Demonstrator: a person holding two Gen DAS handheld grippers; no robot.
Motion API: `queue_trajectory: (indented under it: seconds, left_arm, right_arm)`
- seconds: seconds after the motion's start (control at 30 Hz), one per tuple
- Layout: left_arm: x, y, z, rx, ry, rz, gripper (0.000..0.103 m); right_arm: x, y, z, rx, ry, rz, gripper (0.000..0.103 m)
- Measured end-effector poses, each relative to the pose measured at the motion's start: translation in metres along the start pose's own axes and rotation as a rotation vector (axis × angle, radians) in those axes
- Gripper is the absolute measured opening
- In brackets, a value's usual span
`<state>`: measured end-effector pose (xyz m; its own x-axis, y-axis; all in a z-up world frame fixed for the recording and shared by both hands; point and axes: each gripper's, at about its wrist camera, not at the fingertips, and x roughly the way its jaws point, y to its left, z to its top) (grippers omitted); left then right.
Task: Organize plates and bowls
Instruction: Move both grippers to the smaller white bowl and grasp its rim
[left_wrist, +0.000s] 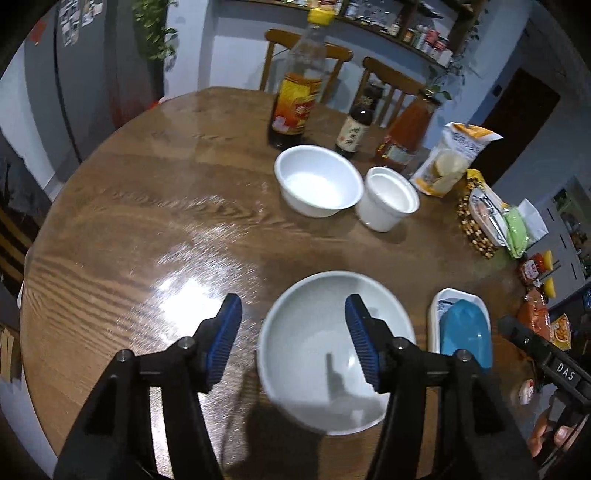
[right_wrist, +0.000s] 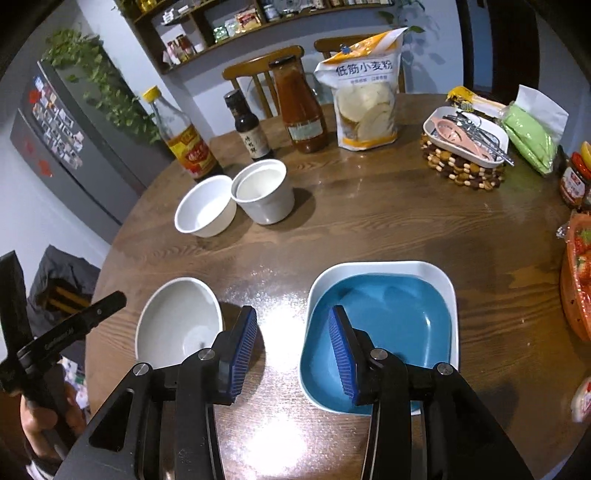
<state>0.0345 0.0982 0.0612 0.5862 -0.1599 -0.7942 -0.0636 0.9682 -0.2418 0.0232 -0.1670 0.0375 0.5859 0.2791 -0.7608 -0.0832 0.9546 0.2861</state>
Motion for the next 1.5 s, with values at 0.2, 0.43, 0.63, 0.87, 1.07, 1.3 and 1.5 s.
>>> queue_trajectory:
  seconds: [0.2,0.43,0.63,0.87,1.07,1.3,1.5]
  left_arm:
    - [0.007,-0.018,0.015,0.052,0.005,-0.004,0.061]
    - [-0.005,-0.032,0.054,0.148,-0.070,0.023,0.062]
    - [-0.023,-0.031,0.085,0.190,-0.135,0.016,0.063]
    - [-0.020,-0.019,0.125,0.223,-0.182,0.039,0.072]
    - [0.036,0.007,0.138,0.182,-0.094,0.087,0.072]
    - [0.094,0.033,0.133,0.115,0.024,0.074,0.072]
    - [0.134,0.033,0.137,0.114,0.074,0.065,0.070]
  right_arm:
    - [-0.009,-0.010,0.003,0.020,-0.009,0.001,0.041]
    - [-0.018,-0.009,0.019,0.039,-0.047,-0.005,0.041]
    - [-0.014,0.014,0.045,0.037,-0.074,0.027,0.041]
    - [0.005,0.044,0.078,0.045,-0.098,0.057,0.043]
    - [0.048,0.054,0.087,0.097,-0.059,0.065,0.055]
    - [0.103,0.057,0.085,0.164,0.044,0.092,0.055]
    - [0.147,0.061,0.093,0.204,0.098,0.085,0.055]
